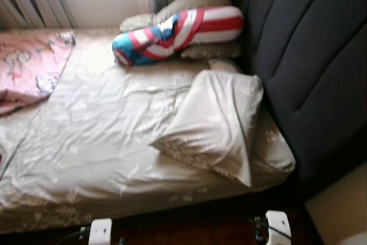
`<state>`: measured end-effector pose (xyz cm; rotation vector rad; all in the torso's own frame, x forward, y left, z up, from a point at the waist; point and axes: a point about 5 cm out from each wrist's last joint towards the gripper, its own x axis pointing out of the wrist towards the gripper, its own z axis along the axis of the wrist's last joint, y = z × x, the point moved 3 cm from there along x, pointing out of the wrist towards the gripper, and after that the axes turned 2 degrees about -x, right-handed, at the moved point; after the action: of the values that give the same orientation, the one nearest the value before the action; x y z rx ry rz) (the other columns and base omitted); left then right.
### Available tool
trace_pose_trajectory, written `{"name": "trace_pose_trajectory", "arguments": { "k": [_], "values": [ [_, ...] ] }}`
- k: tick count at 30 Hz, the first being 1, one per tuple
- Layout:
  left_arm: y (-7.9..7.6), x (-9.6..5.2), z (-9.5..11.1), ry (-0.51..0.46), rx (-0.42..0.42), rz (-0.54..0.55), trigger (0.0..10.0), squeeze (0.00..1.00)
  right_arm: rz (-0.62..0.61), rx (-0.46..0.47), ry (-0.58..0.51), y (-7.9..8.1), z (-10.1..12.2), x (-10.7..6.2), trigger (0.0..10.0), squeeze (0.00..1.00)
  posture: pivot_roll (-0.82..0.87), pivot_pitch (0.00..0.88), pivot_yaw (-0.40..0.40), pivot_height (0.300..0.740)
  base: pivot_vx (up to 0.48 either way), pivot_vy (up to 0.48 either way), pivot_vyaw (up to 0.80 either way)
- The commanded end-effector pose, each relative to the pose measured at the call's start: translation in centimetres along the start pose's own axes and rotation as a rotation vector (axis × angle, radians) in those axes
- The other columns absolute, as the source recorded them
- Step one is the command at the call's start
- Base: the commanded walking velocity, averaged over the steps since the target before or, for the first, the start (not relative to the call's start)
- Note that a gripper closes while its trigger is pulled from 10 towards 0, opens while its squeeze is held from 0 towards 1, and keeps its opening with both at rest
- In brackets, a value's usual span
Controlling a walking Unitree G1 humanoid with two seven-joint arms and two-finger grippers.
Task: Clean up the room
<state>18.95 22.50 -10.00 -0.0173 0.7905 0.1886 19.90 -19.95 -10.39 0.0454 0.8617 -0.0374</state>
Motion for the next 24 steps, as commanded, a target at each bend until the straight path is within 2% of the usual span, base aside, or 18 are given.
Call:
{"name": "trace_pose_trajectory", "arguments": {
  "k": [1, 19, 21, 24],
  "values": [
    [0.01, -0.06, -0.38, 0.019, -0.017, 0.005, 10.0, 0.0, -0.009, 0.003, -0.004, -0.35, 0.14, -0.02, 10.0, 0.0, -0.05, 0.07, 0.016, 0.74, 0.0, 0.0, 0.0],
    [0.27, -0.03, -0.35, 0.021, -0.05, 0.02, 10.0, 0.0, -0.005, -0.002, -0.004, -0.36, 0.27, 0.02, 10.0, 0.0, -0.05, 0.084, 0.011, 0.74, 0.0, 0.0, 0.0],
    [0.17, -0.02, -0.39, 0.024, -0.07, 0.02, 10.0, 0.0, -0.006, -0.003, -0.004, -0.38, 0.29, 0.02, 10.0, 0.0, -0.05, 0.083, 0.011, 0.74, 0.0, 0.441, 0.0],
    [0.09, 0.0, -0.32, 0.022, -0.056, 0.021, 10.0, 0.0, -0.005, -0.003, -0.004, -0.37, 0.31, 0.03, 10.0, 0.0, -0.05, 0.084, 0.01, 0.74, 0.0, 0.48, 0.0]
  ]
}}
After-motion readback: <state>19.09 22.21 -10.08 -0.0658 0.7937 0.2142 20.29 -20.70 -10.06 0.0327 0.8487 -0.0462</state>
